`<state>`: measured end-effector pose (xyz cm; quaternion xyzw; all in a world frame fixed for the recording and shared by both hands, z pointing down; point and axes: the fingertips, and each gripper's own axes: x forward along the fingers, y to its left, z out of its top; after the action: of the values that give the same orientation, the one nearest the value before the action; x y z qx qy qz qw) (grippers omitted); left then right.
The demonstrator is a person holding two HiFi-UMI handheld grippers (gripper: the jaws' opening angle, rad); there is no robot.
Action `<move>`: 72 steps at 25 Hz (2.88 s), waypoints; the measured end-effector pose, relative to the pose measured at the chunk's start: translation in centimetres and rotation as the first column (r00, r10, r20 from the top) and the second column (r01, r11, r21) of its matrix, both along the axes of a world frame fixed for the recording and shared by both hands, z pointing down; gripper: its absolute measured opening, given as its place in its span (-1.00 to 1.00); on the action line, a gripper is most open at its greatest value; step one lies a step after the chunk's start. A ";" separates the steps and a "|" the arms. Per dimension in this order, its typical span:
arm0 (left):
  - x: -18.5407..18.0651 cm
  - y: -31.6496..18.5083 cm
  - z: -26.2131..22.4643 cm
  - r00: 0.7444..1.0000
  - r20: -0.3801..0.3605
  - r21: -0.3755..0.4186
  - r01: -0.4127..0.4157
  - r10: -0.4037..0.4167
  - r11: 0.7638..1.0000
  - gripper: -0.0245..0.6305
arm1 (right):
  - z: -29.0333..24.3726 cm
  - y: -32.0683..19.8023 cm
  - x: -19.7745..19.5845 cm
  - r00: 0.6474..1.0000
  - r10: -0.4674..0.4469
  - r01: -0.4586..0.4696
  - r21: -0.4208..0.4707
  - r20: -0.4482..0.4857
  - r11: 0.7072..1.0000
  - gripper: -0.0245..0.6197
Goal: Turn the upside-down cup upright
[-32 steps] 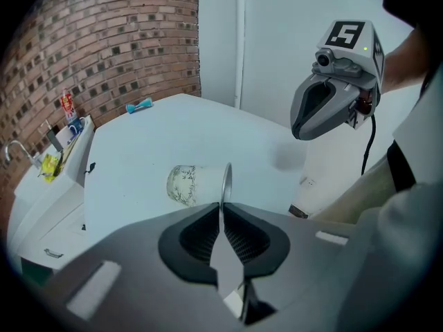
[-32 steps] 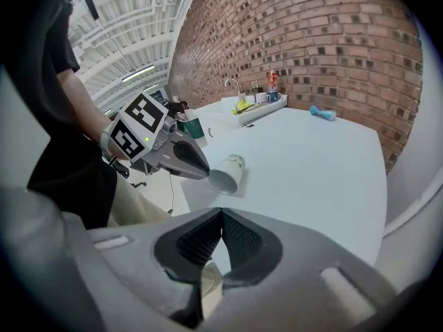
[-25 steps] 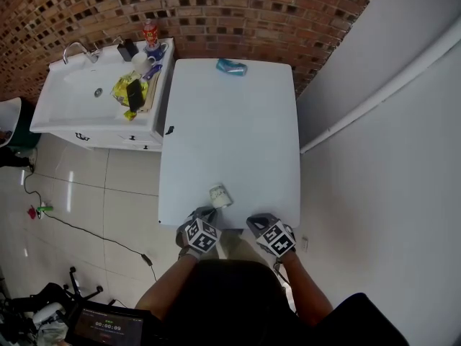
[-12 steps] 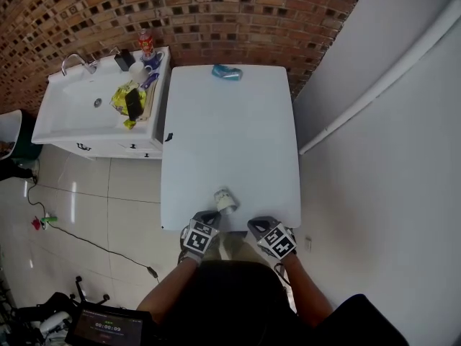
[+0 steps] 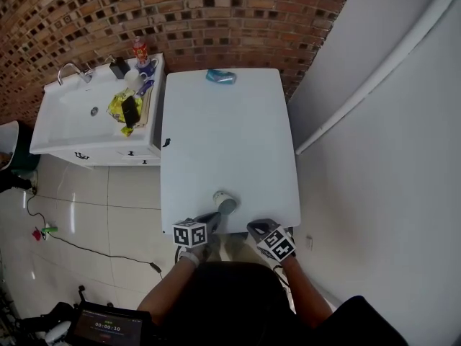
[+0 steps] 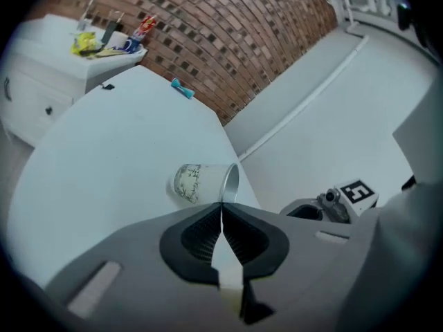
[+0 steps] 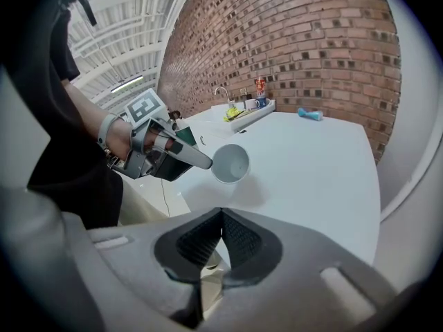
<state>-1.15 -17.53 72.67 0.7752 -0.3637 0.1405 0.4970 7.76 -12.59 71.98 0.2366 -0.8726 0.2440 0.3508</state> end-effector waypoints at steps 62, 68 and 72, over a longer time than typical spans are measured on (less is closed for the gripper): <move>-7.3 12.1 -8.6 0.989 -0.145 0.194 -0.007 0.035 0.981 -0.88 | -8.1 11.1 -6.5 0.985 0.115 -0.137 0.169 0.130 0.976 -0.95; -6.3 18.9 -10.5 0.995 -0.029 0.315 -0.085 0.099 0.945 -0.88 | -8.2 17.3 -5.1 0.979 0.126 -0.155 0.185 0.159 0.970 -0.95; -6.3 23.2 -11.6 0.992 0.019 0.359 -0.126 0.127 0.925 -0.88 | -8.6 21.2 -5.2 0.975 0.122 -0.158 0.195 0.183 0.968 -0.95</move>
<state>-7.49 5.69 61.09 0.8751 -0.3313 0.1016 0.3377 2.55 8.62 63.34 0.3117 -0.9010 0.1947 0.2304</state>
